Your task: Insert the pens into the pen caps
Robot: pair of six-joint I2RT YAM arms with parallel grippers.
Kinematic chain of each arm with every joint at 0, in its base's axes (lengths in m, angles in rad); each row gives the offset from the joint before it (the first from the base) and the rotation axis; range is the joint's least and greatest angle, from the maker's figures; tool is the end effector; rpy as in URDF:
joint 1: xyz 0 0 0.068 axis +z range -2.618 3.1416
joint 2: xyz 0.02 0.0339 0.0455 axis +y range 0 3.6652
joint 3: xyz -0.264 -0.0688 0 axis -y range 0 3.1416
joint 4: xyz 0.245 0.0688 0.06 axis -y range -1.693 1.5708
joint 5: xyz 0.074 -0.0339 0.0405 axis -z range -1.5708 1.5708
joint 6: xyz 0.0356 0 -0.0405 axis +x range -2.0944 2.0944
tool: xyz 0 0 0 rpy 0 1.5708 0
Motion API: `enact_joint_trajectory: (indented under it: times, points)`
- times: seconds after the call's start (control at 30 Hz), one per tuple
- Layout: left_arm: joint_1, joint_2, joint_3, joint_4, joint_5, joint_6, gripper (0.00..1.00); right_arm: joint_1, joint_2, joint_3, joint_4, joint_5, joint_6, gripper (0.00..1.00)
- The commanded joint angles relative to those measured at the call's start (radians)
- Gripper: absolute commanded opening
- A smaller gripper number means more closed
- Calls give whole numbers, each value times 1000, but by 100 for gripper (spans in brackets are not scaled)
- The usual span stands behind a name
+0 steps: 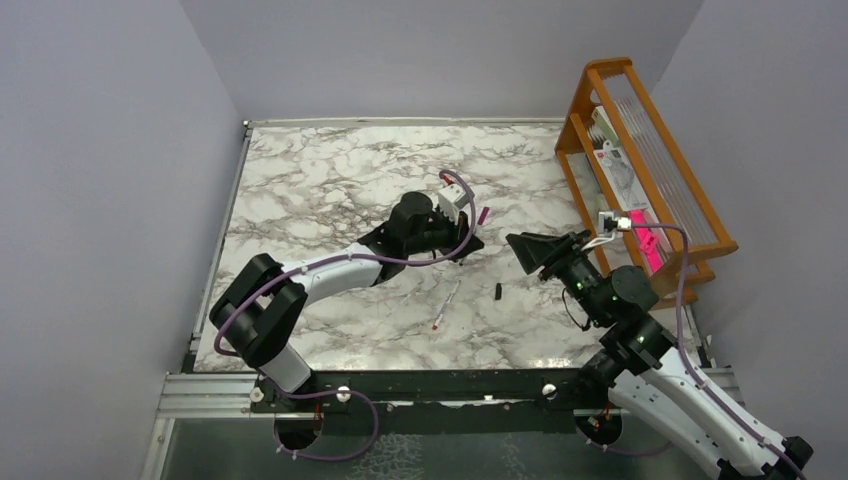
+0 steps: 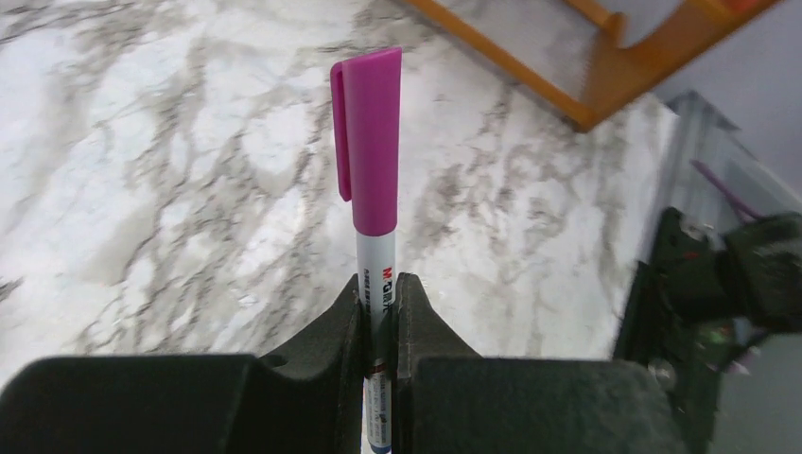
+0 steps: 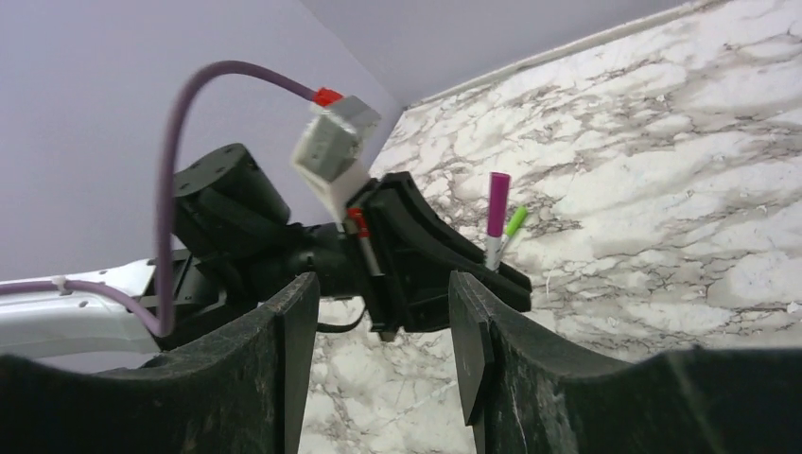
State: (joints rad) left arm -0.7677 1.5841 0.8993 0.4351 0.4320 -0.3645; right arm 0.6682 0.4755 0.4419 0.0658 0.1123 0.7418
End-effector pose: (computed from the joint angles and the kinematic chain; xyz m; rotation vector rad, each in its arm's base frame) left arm 0.2445 -0.2568 0.2427 0.7117 1.8323 -1.1663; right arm 0.1135 0.0845 0.2896 0.1544 1.6246 1.0206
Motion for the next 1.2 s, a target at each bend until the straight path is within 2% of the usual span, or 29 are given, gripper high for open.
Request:
enact_joint_trajectory:
  times: [0.0, 0.1, 0.37, 0.63, 0.83, 1.03, 1.17]
  points:
    - [1, 66, 107, -247, -324, 99, 0, 2, 8, 52, -134, 5, -50, 52]
    - [10, 160, 196, -434, -495, 84, 0, 2, 15, 23, -142, -5, -30, 49]
    - [36, 280, 264, -566, -700, 36, 0, 2, 60, -55, -88, -36, 9, 47]
    - [73, 322, 268, -603, -748, 42, 0, 2, 110, -78, -48, -59, 18, 46]
    - [91, 326, 269, -625, -774, 36, 10, 2, 152, -86, -22, -75, 27, 45]
    - [91, 322, 265, -624, -761, 33, 24, 2, 176, -84, -17, -75, 18, 45]
    - [91, 314, 263, -619, -750, 36, 26, 2, 188, -92, -12, -79, 19, 45]
